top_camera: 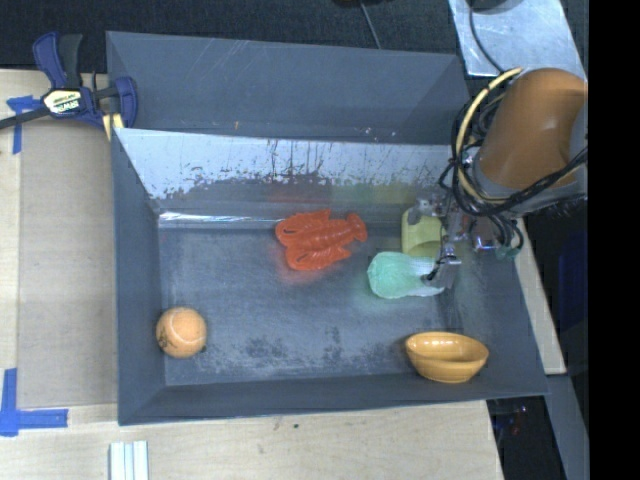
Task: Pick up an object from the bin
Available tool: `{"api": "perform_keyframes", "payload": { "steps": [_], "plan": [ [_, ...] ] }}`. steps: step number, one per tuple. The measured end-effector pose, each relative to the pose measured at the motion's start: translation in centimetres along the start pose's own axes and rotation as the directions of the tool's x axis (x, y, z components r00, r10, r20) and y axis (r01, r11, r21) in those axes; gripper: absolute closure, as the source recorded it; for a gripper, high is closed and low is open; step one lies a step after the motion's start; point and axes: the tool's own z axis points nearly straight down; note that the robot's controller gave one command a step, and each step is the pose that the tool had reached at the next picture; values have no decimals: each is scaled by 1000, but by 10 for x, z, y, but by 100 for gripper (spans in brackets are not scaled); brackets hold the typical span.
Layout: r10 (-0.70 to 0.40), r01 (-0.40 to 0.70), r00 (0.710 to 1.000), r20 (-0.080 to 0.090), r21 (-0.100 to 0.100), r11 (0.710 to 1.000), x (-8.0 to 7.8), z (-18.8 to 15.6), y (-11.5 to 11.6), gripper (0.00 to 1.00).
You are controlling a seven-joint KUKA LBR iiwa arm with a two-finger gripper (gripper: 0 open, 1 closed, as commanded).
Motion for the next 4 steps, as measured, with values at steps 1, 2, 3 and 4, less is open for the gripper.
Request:
{"api": "perform_keyframes", "payload": {
  "steps": [1, 2, 3, 4],
  "plan": [
    [12, -12, 1000, 0, 0, 1000, -4, 10, -1, 0],
    [18, -18, 1000, 0, 0, 1000, -2, 9, 9, 0],
    [22, -22, 1000, -7, -1, 1000, 1, -20, 6, 0],
    [-241, 241, 971, 0, -1, 971, 19, -93, 24, 0]
  ]
}}
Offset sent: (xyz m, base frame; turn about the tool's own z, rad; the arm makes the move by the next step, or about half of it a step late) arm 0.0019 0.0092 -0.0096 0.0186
